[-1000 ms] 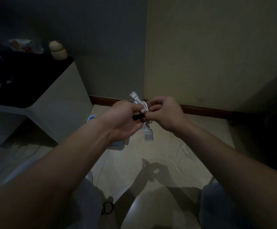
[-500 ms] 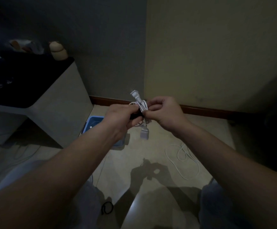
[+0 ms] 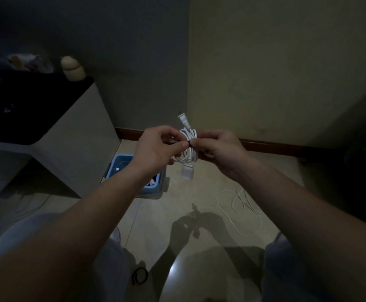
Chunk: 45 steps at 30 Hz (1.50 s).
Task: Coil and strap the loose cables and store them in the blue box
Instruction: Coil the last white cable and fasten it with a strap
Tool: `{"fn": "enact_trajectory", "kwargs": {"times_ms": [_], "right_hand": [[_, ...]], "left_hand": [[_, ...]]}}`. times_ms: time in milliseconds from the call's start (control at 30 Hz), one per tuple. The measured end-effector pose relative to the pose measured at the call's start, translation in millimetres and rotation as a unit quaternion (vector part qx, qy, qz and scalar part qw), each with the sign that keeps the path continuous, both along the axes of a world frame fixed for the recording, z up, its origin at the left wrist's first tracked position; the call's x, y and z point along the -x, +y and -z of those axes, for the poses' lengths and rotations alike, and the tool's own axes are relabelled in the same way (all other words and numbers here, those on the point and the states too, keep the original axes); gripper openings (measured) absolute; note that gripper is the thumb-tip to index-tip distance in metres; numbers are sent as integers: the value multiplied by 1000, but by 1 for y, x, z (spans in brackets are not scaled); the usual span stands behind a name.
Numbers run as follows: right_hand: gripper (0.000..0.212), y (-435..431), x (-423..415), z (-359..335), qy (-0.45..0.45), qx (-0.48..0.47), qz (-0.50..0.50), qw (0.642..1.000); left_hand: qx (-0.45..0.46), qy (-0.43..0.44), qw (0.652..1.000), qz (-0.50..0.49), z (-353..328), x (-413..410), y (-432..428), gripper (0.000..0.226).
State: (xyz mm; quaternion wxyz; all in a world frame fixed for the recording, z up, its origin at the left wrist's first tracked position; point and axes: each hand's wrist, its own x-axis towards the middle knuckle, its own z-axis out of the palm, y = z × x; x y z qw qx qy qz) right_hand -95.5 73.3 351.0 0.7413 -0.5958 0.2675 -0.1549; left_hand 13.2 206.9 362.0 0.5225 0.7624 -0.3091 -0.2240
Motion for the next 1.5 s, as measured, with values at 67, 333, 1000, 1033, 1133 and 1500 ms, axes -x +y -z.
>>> {"fn": "enact_trajectory", "kwargs": {"times_ms": [67,333,1000,1033,1133,1500], "right_hand": [[17,1,1,1,-2,-18,-12,1000],[15,2,1,2,18,-24,-5,1000],[19,6,-5,16,60,12,96,993],[21,6,-5,16,61,16,99,993],[26,5,-5,17,59,21,106,992],[24,1,-3,15,63,9,80,995]], "left_hand": [[-7,-1,1000,5,-1,-1,1,10],[-69,-190,979,-22,-4,-2,1,12],[-27,-117,989,-91,26,24,-17,19],[-23,-115,989,-93,26,24,-17,19],[-22,-97,991,-91,28,24,-18,20],[30,89,992,-89,25,21,-18,22]]}}
